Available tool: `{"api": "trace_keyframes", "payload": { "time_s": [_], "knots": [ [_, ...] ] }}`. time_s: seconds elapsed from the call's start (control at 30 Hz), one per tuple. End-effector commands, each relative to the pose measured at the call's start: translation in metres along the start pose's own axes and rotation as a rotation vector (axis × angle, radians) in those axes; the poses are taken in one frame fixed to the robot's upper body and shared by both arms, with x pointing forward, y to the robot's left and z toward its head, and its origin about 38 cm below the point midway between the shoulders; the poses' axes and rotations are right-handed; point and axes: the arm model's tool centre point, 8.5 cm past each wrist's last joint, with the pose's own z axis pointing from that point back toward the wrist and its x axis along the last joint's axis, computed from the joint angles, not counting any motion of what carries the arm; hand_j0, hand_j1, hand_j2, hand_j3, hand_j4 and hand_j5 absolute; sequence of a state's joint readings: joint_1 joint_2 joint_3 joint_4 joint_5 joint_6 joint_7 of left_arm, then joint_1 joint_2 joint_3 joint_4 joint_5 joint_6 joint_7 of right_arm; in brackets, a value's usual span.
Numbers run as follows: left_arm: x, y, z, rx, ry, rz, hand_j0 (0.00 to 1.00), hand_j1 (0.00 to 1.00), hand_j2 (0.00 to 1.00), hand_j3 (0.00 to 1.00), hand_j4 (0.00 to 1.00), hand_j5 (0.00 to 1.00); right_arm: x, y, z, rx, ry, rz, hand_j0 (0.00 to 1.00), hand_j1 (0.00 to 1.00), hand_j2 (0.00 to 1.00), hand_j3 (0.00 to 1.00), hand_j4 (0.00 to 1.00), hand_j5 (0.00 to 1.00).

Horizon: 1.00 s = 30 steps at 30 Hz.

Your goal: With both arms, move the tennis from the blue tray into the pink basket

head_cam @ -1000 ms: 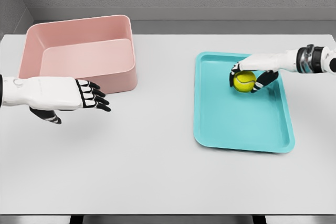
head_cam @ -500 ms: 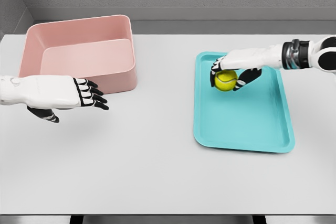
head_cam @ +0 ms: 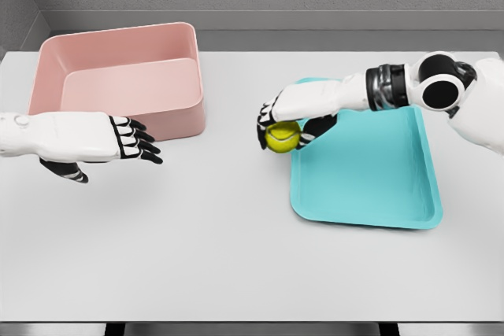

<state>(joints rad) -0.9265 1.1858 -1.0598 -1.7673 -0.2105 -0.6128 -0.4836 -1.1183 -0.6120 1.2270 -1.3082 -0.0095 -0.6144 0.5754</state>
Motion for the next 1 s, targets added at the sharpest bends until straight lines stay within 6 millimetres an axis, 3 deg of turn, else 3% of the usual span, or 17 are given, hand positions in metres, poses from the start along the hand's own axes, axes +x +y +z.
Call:
{"api": "trace_keyframes", "payload": {
  "time_s": [0.0, 0.1, 0.23, 0.53, 0.97],
  "knots": [
    [-0.002, -0.001, 0.005, -0.002, 0.013, 0.005, 1.00, 1.00, 1.00, 1.00, 1.00, 1.00, 0.009, -0.005, -0.020, -0.007, -0.045, 0.000, 0.53, 0.53, 0.53, 0.53, 0.53, 0.53],
    [-0.003, 0.003, 0.007, 0.003, 0.018, -0.003, 1.00, 1.00, 1.00, 1.00, 1.00, 1.00, 0.017, -0.006, -0.037, 0.004, -0.080, 0.008, 0.53, 0.53, 0.53, 0.53, 0.53, 0.53],
    [-0.003, 0.003, 0.007, 0.003, 0.018, -0.003, 1.00, 1.00, 1.00, 1.00, 1.00, 1.00, 0.011, -0.001, -0.051, 0.018, -0.076, -0.016, 0.53, 0.53, 0.53, 0.53, 0.53, 0.53],
    [-0.003, 0.003, 0.009, 0.000, 0.025, -0.003, 1.00, 1.00, 1.00, 1.00, 1.00, 1.00, 0.031, 0.013, -0.101, 0.096, -0.137, -0.026, 0.53, 0.53, 0.53, 0.53, 0.53, 0.53],
    [-0.003, 0.003, 0.010, -0.001, 0.026, -0.003, 1.00, 1.00, 1.00, 1.00, 1.00, 1.00, 0.041, 0.014, -0.134, 0.124, -0.163, -0.031, 0.53, 0.53, 0.53, 0.53, 0.53, 0.53]
  ]
}}
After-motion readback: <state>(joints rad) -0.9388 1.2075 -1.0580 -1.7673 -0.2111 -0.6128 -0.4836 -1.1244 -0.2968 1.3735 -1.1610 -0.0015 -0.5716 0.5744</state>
